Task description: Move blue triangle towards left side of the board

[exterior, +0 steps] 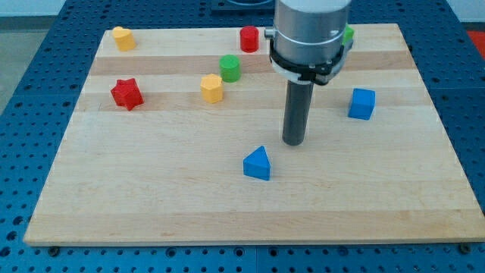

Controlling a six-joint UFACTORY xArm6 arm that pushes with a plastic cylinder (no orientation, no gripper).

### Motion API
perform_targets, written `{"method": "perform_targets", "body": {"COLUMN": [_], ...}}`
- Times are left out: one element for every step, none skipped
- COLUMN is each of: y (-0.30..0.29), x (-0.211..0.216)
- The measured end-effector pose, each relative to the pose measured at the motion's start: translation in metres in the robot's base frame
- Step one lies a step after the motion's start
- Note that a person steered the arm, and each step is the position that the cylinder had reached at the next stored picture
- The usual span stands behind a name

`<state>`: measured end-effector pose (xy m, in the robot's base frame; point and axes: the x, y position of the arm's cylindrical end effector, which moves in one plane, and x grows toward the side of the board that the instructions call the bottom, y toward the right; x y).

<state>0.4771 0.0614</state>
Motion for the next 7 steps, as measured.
{"method": "perform_targets", "body": {"y": [-0.005, -0.009, -0.030, -0.091, -0.125, -0.091, -0.054], "x": [0.017, 0.035, 0.052, 0.056, 0.058, 0.060, 0.042]}}
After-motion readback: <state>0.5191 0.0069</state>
